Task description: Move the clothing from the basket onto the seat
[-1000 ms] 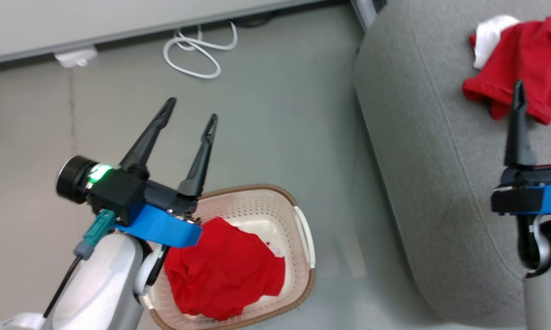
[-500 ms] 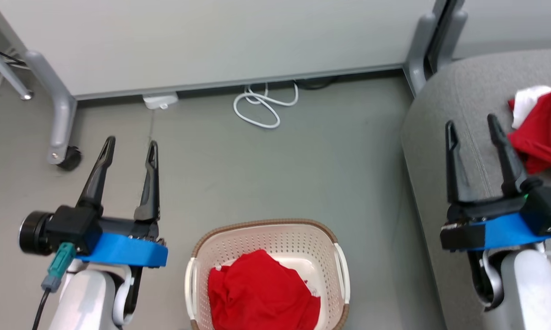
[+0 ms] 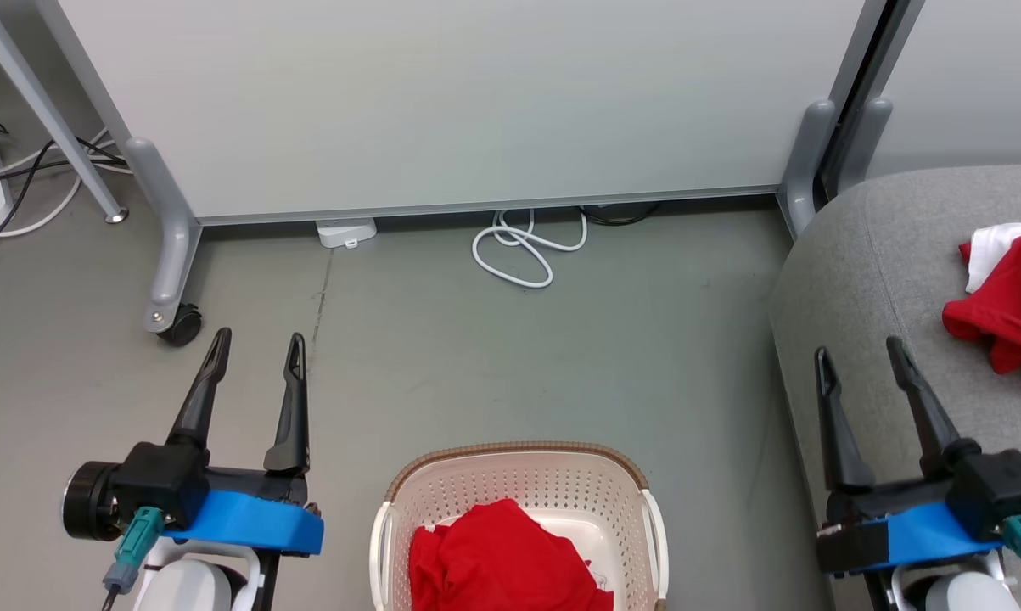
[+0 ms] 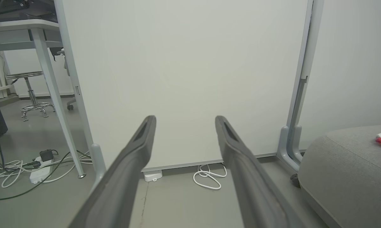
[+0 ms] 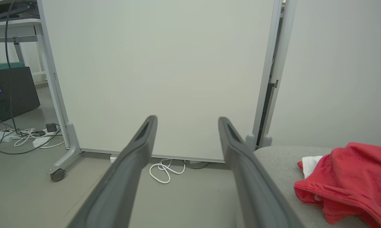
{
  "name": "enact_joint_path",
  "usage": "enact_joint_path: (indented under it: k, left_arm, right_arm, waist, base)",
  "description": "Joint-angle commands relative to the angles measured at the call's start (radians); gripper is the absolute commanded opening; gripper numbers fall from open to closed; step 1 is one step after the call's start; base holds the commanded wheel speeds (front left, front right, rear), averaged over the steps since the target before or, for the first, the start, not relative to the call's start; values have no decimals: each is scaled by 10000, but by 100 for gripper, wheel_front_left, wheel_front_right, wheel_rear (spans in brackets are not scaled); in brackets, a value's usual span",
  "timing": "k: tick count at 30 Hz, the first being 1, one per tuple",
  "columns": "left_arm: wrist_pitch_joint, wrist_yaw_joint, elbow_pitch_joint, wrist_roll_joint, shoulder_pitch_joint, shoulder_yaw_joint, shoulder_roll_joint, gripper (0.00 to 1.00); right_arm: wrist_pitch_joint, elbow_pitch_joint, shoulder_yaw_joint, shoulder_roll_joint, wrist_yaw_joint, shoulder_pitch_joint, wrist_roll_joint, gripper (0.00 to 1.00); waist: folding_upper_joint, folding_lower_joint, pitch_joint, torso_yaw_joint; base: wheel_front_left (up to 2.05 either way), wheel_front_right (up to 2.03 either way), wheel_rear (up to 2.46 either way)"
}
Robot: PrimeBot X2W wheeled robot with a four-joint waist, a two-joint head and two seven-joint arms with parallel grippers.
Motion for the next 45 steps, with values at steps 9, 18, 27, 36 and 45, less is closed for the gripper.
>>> enact_joint_path:
  k: [9, 18, 27, 36, 45]
  left_arm:
    - [-27, -99, 59, 168, 202, 204, -158, 100]
    - [-27, -97, 68, 248, 204, 289, -224, 100]
    - [-27, -109, 63, 210, 154, 220, -170, 100]
    - [-27, -109, 538, 201, -872, -836, 275, 100]
    - [-25, -106, 2297, -143, -2868, -3743, 1158, 100]
  right_arm:
    - [-35, 52, -12, 27, 1, 531, 349, 100]
    - [-35, 70, -58, 29, 1, 426, 409, 100]
    - [-35, 58, -71, 28, 1, 351, 464, 100]
    - [-35, -32, 86, 27, 1, -122, 301, 100]
    - [-35, -320, 356, 24, 1, -1192, -96, 100]
  waist:
    - [-1, 1, -65, -19]
    - [-1, 1, -84, -9]
    - [-1, 1, -40, -34]
    - [-1, 1, 335, -41]
    - [-1, 1, 1834, -247]
  base:
    - [0, 0, 0]
    - [0, 0, 0]
    - [0, 0, 0]
    - [0, 0, 0]
    - [0, 0, 0]
